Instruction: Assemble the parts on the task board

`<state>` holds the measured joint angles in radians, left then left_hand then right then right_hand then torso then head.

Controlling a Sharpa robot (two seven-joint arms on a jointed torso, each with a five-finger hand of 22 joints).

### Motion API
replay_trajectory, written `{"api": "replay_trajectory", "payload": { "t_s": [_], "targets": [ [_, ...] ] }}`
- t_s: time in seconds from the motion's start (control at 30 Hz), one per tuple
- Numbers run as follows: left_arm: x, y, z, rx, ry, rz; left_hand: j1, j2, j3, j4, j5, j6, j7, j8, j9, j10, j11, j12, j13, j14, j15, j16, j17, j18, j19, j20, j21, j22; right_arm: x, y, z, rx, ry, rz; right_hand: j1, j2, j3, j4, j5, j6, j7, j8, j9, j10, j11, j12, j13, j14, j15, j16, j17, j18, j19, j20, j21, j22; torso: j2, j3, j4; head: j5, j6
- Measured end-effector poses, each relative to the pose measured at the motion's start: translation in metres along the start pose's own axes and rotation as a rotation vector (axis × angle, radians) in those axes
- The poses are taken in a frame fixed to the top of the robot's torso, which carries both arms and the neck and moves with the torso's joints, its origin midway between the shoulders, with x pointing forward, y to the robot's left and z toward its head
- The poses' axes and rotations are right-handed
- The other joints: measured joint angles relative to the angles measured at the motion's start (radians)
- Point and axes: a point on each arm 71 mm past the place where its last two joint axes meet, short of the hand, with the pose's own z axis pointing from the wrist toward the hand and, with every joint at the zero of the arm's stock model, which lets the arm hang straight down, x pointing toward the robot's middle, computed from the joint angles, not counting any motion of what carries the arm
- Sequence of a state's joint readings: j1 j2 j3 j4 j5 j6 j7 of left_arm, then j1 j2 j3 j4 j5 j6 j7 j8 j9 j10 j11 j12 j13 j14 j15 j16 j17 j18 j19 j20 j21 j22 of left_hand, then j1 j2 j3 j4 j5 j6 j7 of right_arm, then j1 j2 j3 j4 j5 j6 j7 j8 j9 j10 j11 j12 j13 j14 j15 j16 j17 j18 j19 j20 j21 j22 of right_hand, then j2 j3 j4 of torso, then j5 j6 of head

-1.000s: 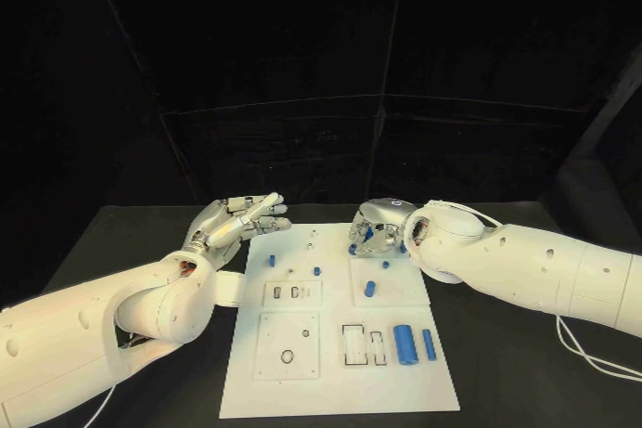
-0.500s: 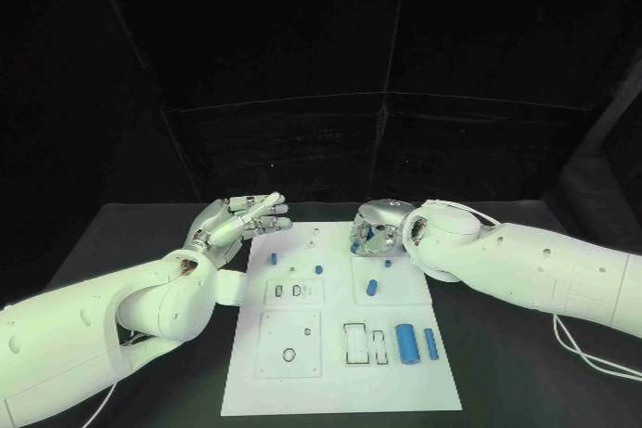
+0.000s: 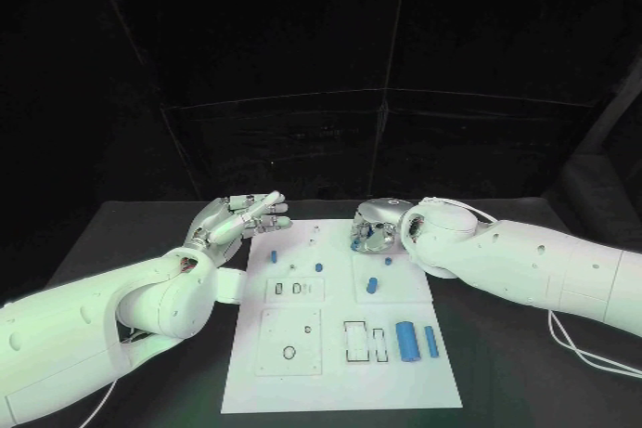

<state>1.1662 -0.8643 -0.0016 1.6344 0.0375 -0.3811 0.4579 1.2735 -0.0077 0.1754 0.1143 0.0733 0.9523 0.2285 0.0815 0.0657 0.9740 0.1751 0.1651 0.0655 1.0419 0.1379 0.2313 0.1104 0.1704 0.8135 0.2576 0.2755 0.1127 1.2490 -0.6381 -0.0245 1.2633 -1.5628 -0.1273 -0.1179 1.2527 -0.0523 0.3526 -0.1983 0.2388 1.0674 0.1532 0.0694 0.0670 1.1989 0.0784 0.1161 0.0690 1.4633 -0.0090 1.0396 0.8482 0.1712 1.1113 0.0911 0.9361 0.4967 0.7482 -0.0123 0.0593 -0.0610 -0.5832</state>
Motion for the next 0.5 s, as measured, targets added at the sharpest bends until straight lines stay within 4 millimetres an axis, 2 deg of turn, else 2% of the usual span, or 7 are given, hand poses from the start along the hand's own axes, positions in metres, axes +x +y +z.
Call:
{"api": "replay_trajectory", "payload": {
  "t_s": [0.43, 0.5],
  "targets": [
    [-0.0002, 0.0004, 0.0003, -0.006, 0.003, -0.001, 0.0, 0.0, 0.0, 0.0, 0.0, 0.0, 0.0, 0.0, 0.0, -0.004, 0.004, 0.0, 0.0, 0.0, 0.0, 0.0, 0.0, 0.0, 0.0, 0.0, 0.0, 0.0, -0.0002, 0.0024, 0.0046, 0.002, 0.01, -0.003, 0.0, 0.0, 0.017, 0.007, 0.0, 0.007, -0.001, 0.0, 0.0, 0.008, 0.0, 0.004, 0.0, 0.0, 0.0, 0.032, 0.029, 0.0, -0.007, 0.0, 0.015, 0.01, 0.002, 0.0, 0.0012, -0.002, -0.005],
    [-0.0002, 0.0004, 0.0003, -0.007, 0.004, -0.001, 0.0, 0.0, 0.0, 0.0, 0.0, 0.0, 0.0, 0.0, 0.0, -0.004, 0.004, 0.0, 0.0, 0.0, 0.0, 0.0, 0.0, 0.0, 0.0, 0.0, 0.0, -0.001, -0.0002, 0.0025, 0.0047, 0.001, 0.01, -0.003, 0.0, 0.0, 0.02, 0.01, 0.0, 0.014, -0.004, -0.001, 0.0, 0.013, -0.005, 0.008, 0.0, 0.0, 0.0, 0.042, 0.036, 0.0, -0.007, 0.0, 0.02, 0.014, 0.002, -0.0001, 0.0012, -0.002, -0.005]
  ]
}}
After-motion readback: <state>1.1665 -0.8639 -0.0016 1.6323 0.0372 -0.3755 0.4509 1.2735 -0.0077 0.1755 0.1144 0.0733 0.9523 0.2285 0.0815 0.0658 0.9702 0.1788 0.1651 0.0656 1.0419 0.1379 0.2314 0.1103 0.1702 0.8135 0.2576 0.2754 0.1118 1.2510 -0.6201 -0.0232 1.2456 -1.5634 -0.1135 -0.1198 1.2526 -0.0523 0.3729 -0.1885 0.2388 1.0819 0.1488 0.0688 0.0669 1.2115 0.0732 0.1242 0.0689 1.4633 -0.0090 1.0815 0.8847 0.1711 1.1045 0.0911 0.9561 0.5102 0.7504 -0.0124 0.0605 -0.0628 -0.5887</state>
